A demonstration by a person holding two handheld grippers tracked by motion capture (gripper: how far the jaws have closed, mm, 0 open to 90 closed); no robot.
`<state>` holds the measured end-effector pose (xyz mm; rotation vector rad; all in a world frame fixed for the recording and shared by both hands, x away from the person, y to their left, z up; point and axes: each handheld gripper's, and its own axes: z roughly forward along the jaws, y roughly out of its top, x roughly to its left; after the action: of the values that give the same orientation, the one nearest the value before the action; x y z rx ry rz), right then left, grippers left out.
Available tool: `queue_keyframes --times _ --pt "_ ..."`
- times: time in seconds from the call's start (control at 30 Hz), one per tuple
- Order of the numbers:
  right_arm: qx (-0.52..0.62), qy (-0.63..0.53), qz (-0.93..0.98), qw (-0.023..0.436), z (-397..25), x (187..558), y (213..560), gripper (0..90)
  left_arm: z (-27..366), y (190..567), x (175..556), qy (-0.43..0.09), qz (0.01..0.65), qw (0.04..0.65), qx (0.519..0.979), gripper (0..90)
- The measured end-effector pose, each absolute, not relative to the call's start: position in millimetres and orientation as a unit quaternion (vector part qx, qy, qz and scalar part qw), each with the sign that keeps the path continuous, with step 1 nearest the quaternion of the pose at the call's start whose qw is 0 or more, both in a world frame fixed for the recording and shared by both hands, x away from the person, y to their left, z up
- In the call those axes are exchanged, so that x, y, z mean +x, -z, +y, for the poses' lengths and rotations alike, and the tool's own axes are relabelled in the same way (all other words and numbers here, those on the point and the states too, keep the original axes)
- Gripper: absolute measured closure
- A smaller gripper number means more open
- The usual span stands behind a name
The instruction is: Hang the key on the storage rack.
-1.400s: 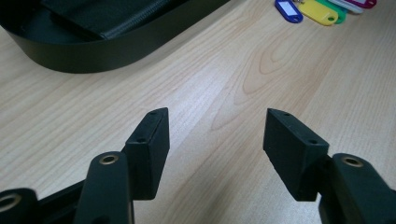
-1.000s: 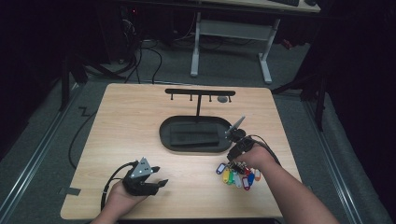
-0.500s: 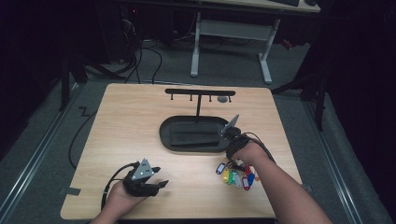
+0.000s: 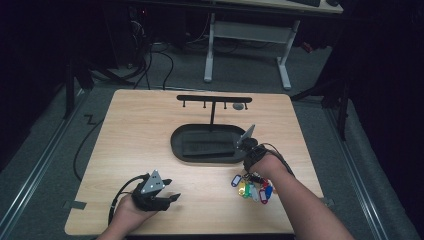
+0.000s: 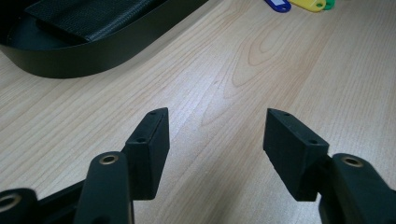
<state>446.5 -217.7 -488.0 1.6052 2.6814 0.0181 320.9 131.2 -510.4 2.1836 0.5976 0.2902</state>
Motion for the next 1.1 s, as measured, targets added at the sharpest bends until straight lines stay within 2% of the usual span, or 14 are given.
queue_keyframes --times 0.1,0.4,0.83,1.1 --pt "0.507 -0.007 0.862 0.009 -217 445 488 86.0 131 511 320 -0.115 0.237 0.415 0.871 41.4" --pt "0.479 -0.002 0.878 0.016 -217 439 486 86.8 131 511 320 -0.115 0.236 0.418 0.87 41.4" --pt "0.441 -0.015 0.896 0.048 -224 407 434 87.1 130 511 319 -0.118 0.232 0.419 0.87 41.6" --pt "0.424 -0.024 0.903 0.07 -230 401 407 87.6 129 512 320 -0.119 0.232 0.418 0.87 41.5"
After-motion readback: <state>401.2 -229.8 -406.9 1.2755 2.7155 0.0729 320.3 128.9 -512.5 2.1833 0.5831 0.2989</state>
